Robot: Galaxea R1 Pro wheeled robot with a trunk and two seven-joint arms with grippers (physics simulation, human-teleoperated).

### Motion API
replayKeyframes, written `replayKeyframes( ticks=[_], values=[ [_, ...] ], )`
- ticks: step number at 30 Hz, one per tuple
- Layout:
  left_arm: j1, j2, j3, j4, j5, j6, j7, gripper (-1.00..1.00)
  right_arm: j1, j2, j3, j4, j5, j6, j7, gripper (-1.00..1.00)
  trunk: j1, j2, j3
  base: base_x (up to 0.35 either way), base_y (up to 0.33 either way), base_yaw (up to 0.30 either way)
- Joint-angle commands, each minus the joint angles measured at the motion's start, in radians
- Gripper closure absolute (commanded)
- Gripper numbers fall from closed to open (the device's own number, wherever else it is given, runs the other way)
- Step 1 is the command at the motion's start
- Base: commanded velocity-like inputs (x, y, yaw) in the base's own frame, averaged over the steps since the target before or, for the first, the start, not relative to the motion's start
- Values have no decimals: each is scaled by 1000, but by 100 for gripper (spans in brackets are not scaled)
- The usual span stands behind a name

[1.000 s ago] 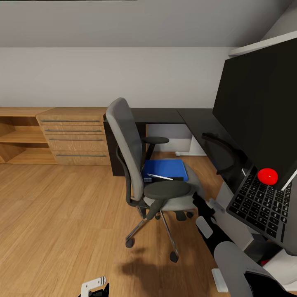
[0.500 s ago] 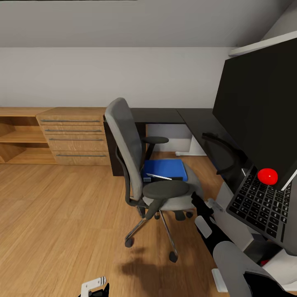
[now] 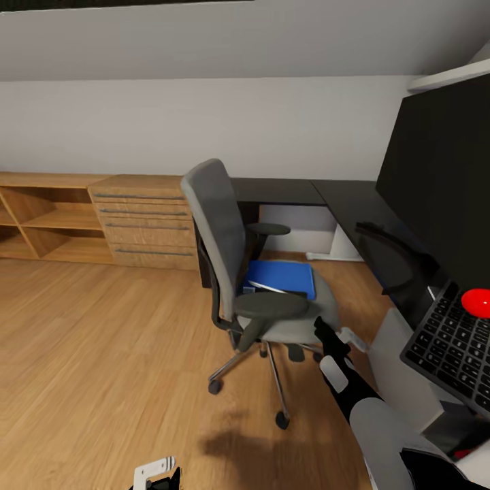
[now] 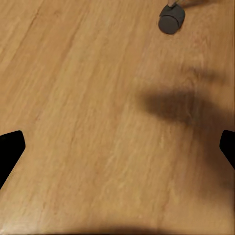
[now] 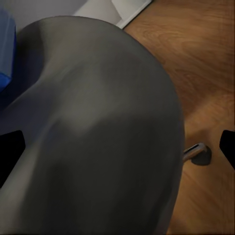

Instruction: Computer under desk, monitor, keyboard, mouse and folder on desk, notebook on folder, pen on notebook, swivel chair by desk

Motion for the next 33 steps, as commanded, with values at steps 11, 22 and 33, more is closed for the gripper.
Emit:
replayKeyframes(
  ticks=[11, 22, 33],
  values=[
    [0, -1, 1, -2, 9, 6, 2, -100, 0, 1, 3, 43, -16, -4, 0, -100, 0, 0, -1, 0, 0, 206],
    [0, 0, 2, -2, 9, 6, 2, -100, 0, 0, 1, 42, -16, -5, 0, -100, 0, 0, -1, 0, 0, 142],
    [0, 0, 2, -2, 9, 7, 2, -100, 0, -1, 0, 41, -15, -8, 1, -100, 0, 0, -1, 0, 0, 4]
  ],
)
